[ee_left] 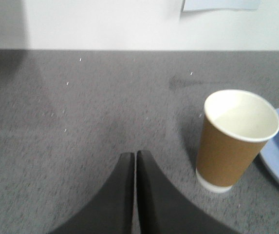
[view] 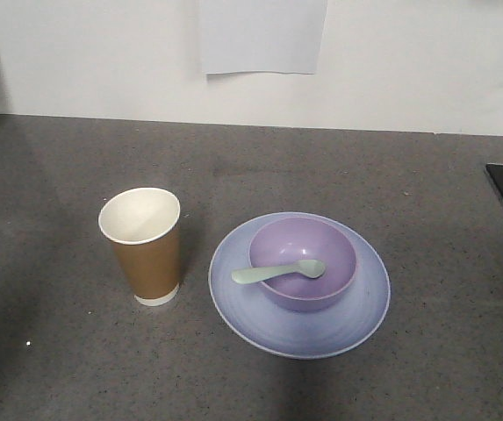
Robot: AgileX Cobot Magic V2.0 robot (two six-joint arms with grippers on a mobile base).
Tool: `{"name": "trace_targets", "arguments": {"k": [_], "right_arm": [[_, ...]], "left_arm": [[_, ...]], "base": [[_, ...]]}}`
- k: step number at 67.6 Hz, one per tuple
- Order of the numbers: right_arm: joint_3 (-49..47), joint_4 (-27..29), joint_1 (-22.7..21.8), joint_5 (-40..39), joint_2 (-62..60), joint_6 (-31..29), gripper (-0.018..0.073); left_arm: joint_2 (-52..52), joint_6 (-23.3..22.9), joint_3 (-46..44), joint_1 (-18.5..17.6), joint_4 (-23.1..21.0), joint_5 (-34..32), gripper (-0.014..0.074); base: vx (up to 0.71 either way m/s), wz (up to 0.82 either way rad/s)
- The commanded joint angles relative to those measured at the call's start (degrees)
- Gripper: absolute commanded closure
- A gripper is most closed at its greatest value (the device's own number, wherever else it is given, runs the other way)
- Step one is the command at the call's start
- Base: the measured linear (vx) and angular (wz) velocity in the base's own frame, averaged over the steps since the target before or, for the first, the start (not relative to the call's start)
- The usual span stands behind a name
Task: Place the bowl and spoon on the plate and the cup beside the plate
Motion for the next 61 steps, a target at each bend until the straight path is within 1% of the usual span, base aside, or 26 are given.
{"name": "trace_targets", "arguments": {"k": [1,7,13,17,20,26,34,43,51,55,61], "right_arm": [[-1.52,-1.03,-0.20,-3.38,0.30,-0.38,0.0570],[-1.52,-1.03,-0.20,-3.38,0.30,-0.38,0.0570],[-1.52,-1.03,-0.20,-3.33,0.30,-0.38,0.0570],[-1.52,-1.03,-0.20,-3.33,0.30,-0.38,0.0570],[-1.52,-1.03,-0.20,-3.33,0.30,-0.38,0.0570],[-1.52,-1.03,-0.20,-3.27,0.30,-0.38,0.0570],[-1.52,-1.03,-0.20,-3.22,0.30,-0.38,0.0570],[-1.52,-1.03,-0.20,-3.22,0.30,-0.38,0.0570],[-1.52,-1.03,-0.20,-3.22,0.30,-0.38,0.0570],[-1.52,-1.03,-0.20,-3.22,0.30,-0.38,0.0570],[-1.52,-1.03,-0.20,-3.22,0.30,-0.38,0.0570]], "left_arm": [[-1.40,2.42,2.21,-0.35,-1.47,-10.95,0.0604],[-4.28,8.29,7.96,-0.35,-5.08,-19.47,0.0603],[-7.62,16.80,13.97,0.04,-10.94,-27.09,0.0603],[-10.21,20.85,17.83,0.85,-14.28,-30.19,0.0603],[-11.96,22.11,20.24,1.58,-15.37,-32.18,0.0603],[-15.61,21.77,24.90,2.76,-14.94,-34.22,0.0603],[-20.51,20.56,30.09,4.54,-14.19,-34.55,0.0603],[-25.26,16.11,34.98,6.04,-11.55,-34.59,0.0603],[-28.52,13.83,37.81,6.55,-11.42,-34.74,0.0603],[-29.81,13.82,37.86,6.57,-11.42,-33.11,0.0603],[-31.59,14.04,37.86,6.57,-11.36,-33.11,0.0603]], "base": [[0.00,0.00],[0.00,0.00],[0.00,0.00],[0.00,0.00],[0.00,0.00],[0.00,0.00],[0.00,0.00],[0.00,0.00],[0.00,0.00],[0.00,0.00],[0.00,0.00]]}}
